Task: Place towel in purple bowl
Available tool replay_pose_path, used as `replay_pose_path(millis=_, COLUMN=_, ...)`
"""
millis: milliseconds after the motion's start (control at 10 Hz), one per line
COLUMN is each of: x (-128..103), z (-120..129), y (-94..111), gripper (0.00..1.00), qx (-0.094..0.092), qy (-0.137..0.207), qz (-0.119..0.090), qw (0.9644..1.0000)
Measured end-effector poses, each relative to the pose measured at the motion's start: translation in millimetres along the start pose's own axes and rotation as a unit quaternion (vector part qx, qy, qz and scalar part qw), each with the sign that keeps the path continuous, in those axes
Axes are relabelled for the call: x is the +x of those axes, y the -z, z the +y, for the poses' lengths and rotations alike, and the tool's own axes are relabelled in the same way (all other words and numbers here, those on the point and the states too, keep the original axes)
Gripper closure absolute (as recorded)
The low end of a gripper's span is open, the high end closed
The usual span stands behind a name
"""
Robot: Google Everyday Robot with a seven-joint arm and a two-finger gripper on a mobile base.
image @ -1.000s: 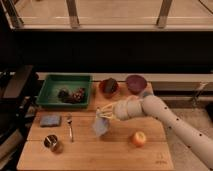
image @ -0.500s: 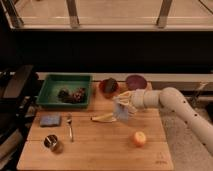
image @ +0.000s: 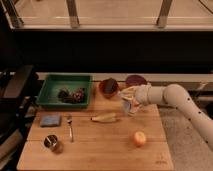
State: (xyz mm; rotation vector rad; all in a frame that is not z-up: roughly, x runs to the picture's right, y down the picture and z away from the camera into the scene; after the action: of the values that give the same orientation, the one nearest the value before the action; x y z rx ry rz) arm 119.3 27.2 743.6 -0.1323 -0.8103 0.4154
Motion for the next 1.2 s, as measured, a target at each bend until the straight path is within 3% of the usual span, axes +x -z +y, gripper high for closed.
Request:
replay_pose_path(millis=500, x=0, z=-2, y=-2, gripper=0.98, qx=0.003, qy=-0.001, qz=0.001, qw=1.0)
replay_pose_path(millis=800, x=7, z=-18, y=3, gripper=0.98, qx=0.03, qy=-0.011, qz=0.007, qw=0.9995)
replay_pose_path(millis=1200, x=31, z=-32, y=31, gripper=0.98, qx=0.065, qy=-0.032, qz=0.026, qw=0.997)
